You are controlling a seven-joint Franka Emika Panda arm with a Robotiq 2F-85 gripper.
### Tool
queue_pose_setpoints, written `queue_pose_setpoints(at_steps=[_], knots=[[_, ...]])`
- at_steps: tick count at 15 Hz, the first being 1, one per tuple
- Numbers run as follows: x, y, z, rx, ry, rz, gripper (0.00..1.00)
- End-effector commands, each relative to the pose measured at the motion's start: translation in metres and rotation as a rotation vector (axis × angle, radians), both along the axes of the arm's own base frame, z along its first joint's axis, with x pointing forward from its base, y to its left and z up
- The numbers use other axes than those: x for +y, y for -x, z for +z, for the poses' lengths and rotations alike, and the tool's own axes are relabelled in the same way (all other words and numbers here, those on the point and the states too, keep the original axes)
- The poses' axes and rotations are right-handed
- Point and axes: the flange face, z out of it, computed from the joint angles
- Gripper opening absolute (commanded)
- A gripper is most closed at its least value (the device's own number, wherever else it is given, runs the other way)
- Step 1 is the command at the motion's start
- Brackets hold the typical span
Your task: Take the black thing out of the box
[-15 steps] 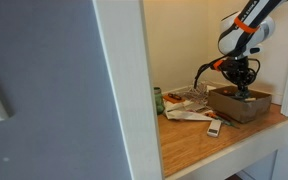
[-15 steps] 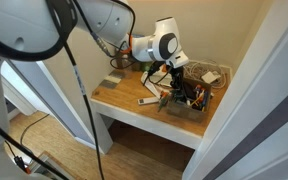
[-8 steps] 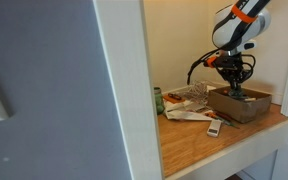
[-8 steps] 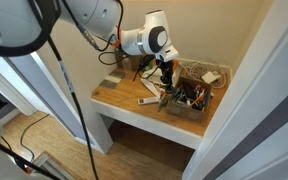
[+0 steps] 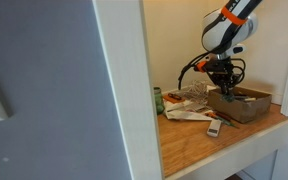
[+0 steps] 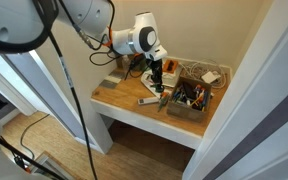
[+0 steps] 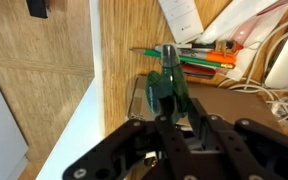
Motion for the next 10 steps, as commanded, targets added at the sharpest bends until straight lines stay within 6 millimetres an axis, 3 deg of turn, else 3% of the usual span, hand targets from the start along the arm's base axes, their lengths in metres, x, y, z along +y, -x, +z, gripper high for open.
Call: queue_pose_setpoints(at_steps=[1, 3, 4, 5, 10], knots=[[-0.003, 0.0, 0.001, 0.001, 0.0, -0.004, 0.25], [-0.004, 0.0, 0.001, 0.001, 0.001, -0.005, 0.25], [-0.004, 0.0, 0.001, 0.001, 0.001, -0.005, 0.06], [0.005, -0.003, 0.001, -0.003, 0.011, 0.018, 0.06], [0.075, -0.015, -0.017, 0.04, -0.055, 0.168, 0.06]])
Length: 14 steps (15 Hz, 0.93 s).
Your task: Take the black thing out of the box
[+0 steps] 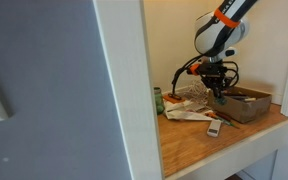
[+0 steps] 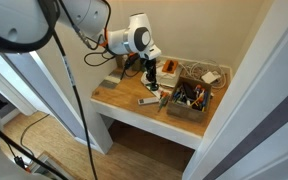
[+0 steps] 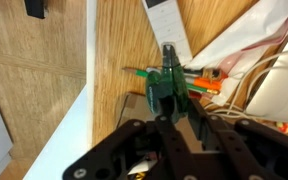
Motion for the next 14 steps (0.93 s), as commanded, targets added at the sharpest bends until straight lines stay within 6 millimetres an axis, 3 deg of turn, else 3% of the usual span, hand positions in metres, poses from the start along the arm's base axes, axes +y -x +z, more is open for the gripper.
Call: queue_pose_setpoints(at_steps=[1, 4, 7, 8, 9, 10, 14], knots=[[0.051, -0.012, -0.016, 0.04, -0.043, 0.114, 0.06], [0.081, -0.015, -0.037, 0.089, -0.032, 0.218, 0.06], [0.095, -0.02, -0.056, 0.158, 0.011, 0.311, 0.06], [0.098, -0.023, -0.055, 0.167, 0.021, 0.335, 0.06], [0.094, -0.011, -0.056, 0.141, -0.008, 0.29, 0.06], [0.096, -0.012, -0.06, 0.147, -0.007, 0.295, 0.25], [0.093, -0.012, -0.061, 0.15, -0.005, 0.291, 0.25]])
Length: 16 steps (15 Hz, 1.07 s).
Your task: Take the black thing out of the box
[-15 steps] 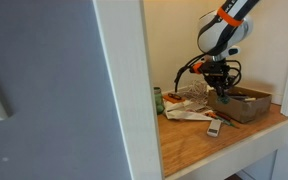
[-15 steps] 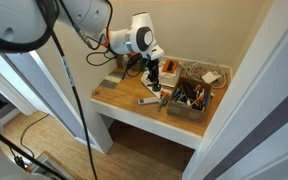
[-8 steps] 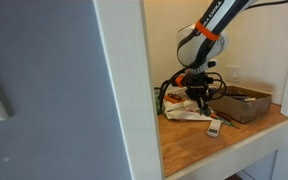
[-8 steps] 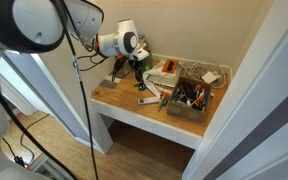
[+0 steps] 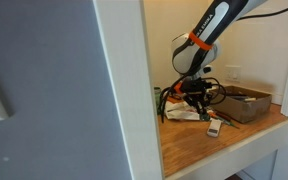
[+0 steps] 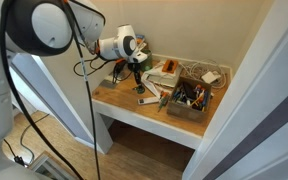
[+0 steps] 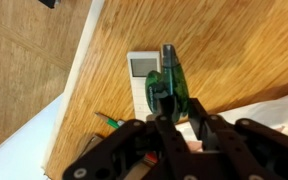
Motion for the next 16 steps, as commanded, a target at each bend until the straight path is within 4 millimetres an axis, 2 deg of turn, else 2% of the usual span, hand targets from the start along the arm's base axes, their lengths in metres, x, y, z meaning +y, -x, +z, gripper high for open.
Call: queue_pose_setpoints(at_steps=[1, 2, 3, 16], knots=[[0.0, 0.0, 0.0, 0.001, 0.0, 0.0, 0.25], [0.0, 0.0, 0.0, 0.001, 0.0, 0.0, 0.25], [0.0, 0.0, 0.0, 0.001, 0.0, 0.0, 0.06], [0.041, -0.038, -0.051, 0.159, 0.076, 0.102, 0.06]])
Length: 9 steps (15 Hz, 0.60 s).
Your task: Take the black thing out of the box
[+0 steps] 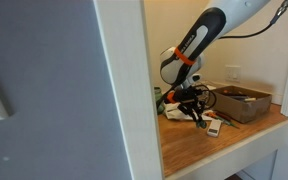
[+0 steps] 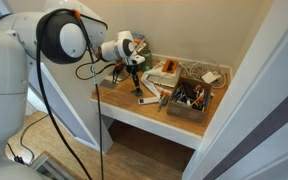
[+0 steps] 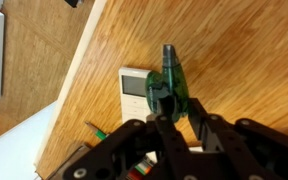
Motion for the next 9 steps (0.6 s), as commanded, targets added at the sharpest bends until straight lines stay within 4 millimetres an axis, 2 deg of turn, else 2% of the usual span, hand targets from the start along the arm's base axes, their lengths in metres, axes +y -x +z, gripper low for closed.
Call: queue_pose_setpoints(at_steps=[1, 7, 8, 9], knots=[[0.013, -0.019, -0.013, 0.029, 0.028, 0.043, 0.06], [0.017, -0.031, -0.031, 0.064, 0.047, 0.057, 0.06], [0.016, -0.033, -0.032, 0.065, 0.046, 0.057, 0.09], [0.015, -0.035, -0.034, 0.068, 0.047, 0.059, 0.38]])
